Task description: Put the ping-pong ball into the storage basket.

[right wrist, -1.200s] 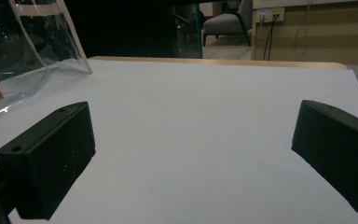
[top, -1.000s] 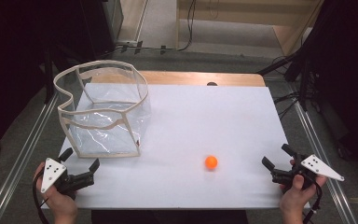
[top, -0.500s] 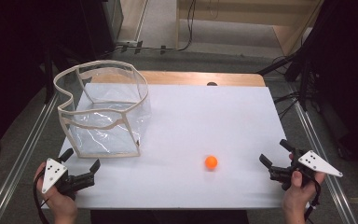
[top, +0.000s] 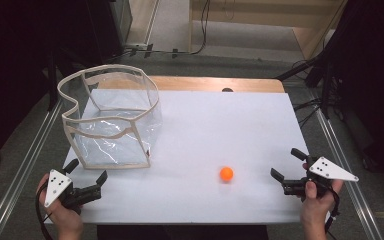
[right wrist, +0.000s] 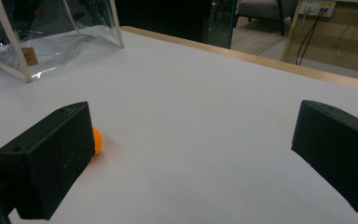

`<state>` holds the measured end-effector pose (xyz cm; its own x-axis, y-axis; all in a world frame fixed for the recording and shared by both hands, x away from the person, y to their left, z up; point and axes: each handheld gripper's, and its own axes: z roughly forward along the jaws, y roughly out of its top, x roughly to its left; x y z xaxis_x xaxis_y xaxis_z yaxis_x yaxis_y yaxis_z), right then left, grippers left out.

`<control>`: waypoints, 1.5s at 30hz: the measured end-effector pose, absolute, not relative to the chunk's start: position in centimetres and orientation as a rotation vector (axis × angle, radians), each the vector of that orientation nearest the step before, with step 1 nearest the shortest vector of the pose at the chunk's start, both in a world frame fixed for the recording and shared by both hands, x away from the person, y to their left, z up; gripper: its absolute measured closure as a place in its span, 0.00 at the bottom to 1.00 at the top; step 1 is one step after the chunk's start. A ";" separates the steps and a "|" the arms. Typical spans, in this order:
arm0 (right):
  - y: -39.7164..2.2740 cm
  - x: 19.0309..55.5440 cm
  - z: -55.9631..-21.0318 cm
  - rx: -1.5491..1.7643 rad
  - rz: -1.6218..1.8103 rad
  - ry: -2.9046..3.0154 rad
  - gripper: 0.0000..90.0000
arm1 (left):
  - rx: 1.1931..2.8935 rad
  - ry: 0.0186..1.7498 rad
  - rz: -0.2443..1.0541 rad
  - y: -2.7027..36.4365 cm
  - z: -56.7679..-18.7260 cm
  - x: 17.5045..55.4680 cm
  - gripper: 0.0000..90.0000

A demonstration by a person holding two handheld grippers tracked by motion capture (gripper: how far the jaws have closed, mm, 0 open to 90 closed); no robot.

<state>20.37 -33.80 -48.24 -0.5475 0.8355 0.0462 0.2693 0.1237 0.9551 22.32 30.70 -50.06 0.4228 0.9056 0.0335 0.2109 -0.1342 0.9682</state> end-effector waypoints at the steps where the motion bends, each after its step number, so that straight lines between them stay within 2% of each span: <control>1: -33.8 20.4 -48.2 1.064 1.436 1.892 0.00 | 1.617 1.001 0.820 30.7 -50.1 22.3 0.00; 28: -30.2 21.4 -44.7 0.876 1.436 2.146 0.00 | 1.620 0.997 0.813 30.7 -50.1 22.4 0.00; 45: -28.5 22.2 -44.3 0.835 1.438 2.232 0.00 | 1.624 0.995 0.815 30.6 -50.1 22.4 0.00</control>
